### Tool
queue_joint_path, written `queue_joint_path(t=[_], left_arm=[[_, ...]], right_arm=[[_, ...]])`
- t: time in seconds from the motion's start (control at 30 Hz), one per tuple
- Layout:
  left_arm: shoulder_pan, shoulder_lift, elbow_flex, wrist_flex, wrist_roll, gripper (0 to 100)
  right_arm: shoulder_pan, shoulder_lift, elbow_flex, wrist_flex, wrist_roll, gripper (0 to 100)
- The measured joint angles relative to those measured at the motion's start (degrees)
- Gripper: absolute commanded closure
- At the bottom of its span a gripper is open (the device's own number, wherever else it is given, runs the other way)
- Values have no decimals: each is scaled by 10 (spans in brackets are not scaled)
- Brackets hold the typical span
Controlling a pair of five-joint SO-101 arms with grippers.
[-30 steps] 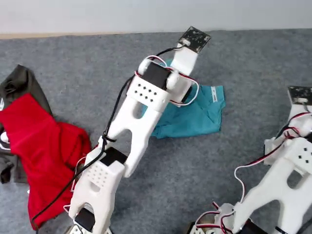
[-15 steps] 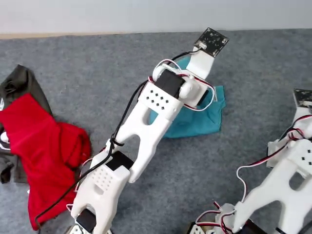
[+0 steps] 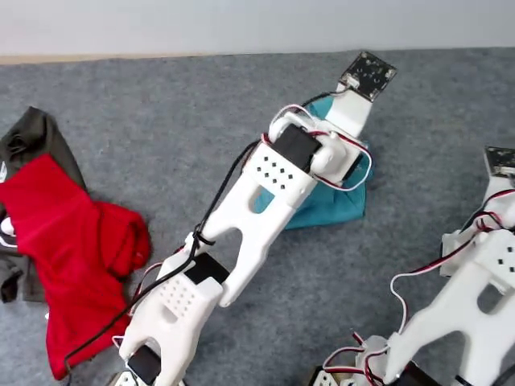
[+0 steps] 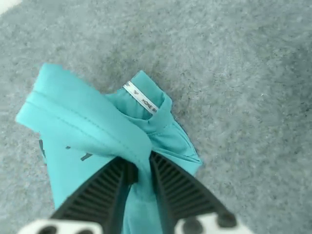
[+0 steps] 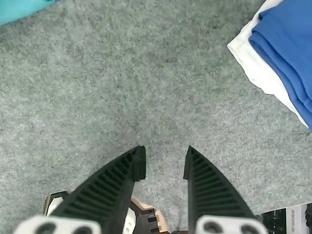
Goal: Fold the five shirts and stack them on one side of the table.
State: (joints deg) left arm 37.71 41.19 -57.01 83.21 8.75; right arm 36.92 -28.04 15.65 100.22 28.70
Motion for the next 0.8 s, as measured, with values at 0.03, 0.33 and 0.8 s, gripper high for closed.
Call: queue_joint_path(t=[0.03,0.33,0.8], left_arm=[[1,4,0,-1,0,998],[10,6,0,-4,0,836],[-30,7,-90,15,-9,833]], right_arm=[[0,0,0,0,0,865],[0,0,0,0,0,865],[0,0,0,0,0,865]])
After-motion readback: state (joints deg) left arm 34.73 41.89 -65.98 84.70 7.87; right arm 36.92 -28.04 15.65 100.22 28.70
